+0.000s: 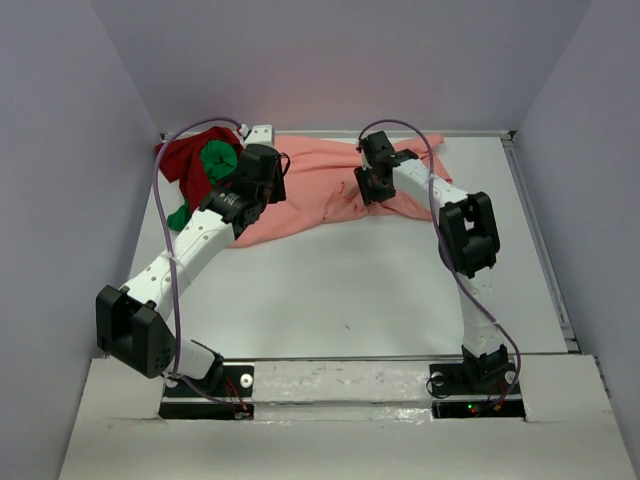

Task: Fold and stack the t-shirts
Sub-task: Flatten the tshirt out

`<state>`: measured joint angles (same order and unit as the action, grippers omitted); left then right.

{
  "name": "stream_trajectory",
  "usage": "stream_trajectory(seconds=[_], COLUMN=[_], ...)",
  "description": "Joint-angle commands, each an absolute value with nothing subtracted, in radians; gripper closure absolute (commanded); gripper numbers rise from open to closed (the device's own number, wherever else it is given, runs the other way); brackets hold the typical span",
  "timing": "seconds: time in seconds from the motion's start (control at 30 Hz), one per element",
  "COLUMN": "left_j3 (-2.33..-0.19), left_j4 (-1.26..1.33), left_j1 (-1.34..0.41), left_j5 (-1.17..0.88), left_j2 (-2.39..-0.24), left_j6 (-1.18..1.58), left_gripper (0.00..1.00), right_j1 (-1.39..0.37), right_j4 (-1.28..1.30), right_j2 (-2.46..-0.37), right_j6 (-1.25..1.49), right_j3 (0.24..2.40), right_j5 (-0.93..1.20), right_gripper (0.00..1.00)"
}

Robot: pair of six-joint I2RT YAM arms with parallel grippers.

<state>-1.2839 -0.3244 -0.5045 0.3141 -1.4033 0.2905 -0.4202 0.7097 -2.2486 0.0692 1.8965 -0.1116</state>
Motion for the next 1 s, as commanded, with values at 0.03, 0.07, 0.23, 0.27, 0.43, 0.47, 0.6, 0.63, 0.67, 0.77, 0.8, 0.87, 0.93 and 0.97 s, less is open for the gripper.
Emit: stream_trajectory(seconds=[0.03, 0.07, 0.23, 0.27, 0.43, 0.47, 0.6, 0.63, 0.67, 0.77, 0.8, 0.87, 0.93, 0.97], left_j3=[-1.281, -1.281, -1.284, -1.284, -1.282, -1.281, -1.281, -1.281, -1.281, -1.278, -1.278, -1.278, -1.278, -1.278], left_j4=[-0.290, -0.288, -0.288, -0.290, -0.290, -0.291, -0.293, -0.293, -0.293, -0.295, -0.295, -0.293, -0.291, -0.291], left_j1=[-0.511, -0.511, -0.511, -0.511, -0.511, -0.511, -0.511, -0.511, -0.511, -0.511, -0.509, -0.511, -0.511, -0.511], left_j5=[0.307, 0.305, 0.296, 0.295, 0.298, 0.299, 0.298, 0.298, 0.299, 0.305, 0.307, 0.305, 0.302, 0.301], left_j2=[-1.373, -1.373, -1.384, -1.384, -1.376, -1.374, -1.367, -1.365, -1.362, -1.355, -1.353, -1.353, -1.354, -1.359], left_j6=[0.288, 0.287, 0.287, 0.288, 0.287, 0.288, 0.285, 0.284, 0.284, 0.281, 0.281, 0.281, 0.281, 0.281], left_gripper=[0.54, 0.54, 0.54, 0.54, 0.54, 0.54, 0.54, 0.54, 0.54, 0.54, 0.53, 0.53, 0.53, 0.53], right_j1=[-0.439, -0.439, -0.471, -0.471, -0.491, -0.491, -0.491, -0.491, -0.491, -0.491, -0.491, -0.491, -0.491, -0.491], right_j4=[0.723, 0.723, 0.756, 0.764, 0.769, 0.767, 0.761, 0.762, 0.761, 0.762, 0.764, 0.765, 0.776, 0.776], right_j2=[-2.264, -2.264, -2.270, -2.276, -2.310, -2.315, -2.338, -2.342, -2.352, -2.365, -2.375, -2.381, -2.390, -2.390], right_j6=[0.020, 0.017, 0.012, 0.011, 0.011, 0.012, 0.011, 0.011, -0.018, -0.023, -0.025, -0.023, -0.025, -0.025], right_j3=[1.976, 1.976, 2.034, 2.043, 2.046, 2.046, 2.049, 2.054, 2.059, 2.074, 2.085, 2.095, 2.115, 2.115], right_j5=[-0.138, -0.141, -0.143, -0.134, -0.109, -0.104, -0.110, -0.113, -0.115, -0.130, -0.141, -0.161, -0.172, -0.173], right_gripper=[0.53, 0.53, 0.52, 0.52, 0.53, 0.53, 0.53, 0.53, 0.53, 0.53, 0.53, 0.53, 0.54, 0.55])
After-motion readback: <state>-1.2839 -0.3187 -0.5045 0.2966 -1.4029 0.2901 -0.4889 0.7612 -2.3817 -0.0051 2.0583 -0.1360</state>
